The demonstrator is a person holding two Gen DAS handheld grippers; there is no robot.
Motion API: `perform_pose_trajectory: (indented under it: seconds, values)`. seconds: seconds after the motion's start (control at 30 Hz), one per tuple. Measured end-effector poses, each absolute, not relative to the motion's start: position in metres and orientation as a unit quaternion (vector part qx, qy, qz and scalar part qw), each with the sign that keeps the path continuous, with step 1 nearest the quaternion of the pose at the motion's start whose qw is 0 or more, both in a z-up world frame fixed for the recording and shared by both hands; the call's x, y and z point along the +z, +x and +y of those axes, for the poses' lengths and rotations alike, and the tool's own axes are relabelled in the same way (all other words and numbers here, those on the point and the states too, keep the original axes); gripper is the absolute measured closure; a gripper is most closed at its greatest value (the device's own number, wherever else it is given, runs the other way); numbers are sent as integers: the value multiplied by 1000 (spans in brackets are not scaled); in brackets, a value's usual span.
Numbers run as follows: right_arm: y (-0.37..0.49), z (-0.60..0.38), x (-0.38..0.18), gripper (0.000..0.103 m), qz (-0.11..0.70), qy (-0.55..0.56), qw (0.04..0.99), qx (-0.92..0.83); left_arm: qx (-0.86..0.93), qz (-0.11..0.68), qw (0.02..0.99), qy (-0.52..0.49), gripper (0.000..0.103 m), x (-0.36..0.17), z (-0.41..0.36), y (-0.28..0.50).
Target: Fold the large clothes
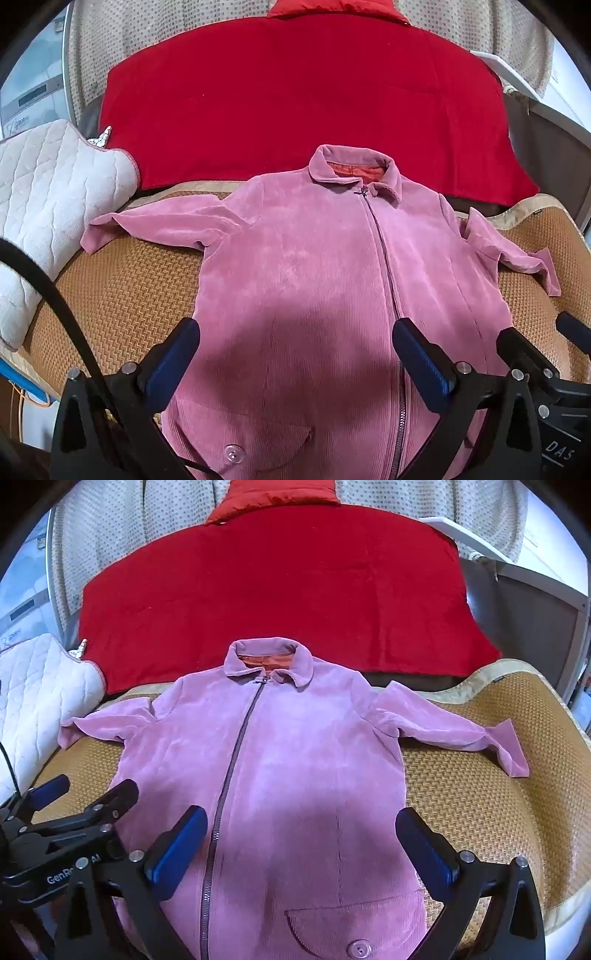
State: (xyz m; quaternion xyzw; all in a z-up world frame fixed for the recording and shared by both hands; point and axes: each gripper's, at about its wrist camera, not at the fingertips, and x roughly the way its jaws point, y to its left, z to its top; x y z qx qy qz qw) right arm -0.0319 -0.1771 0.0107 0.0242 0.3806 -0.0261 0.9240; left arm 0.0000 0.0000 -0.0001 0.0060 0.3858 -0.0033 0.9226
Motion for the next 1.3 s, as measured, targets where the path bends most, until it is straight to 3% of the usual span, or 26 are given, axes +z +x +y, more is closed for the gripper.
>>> perform_pose_trajectory:
  seconds: [1.3]
  values:
    - [-32, -174, 15, 0, 377, 17, 925, -38, -8, 394, 919, 4, 0, -5, 8, -5]
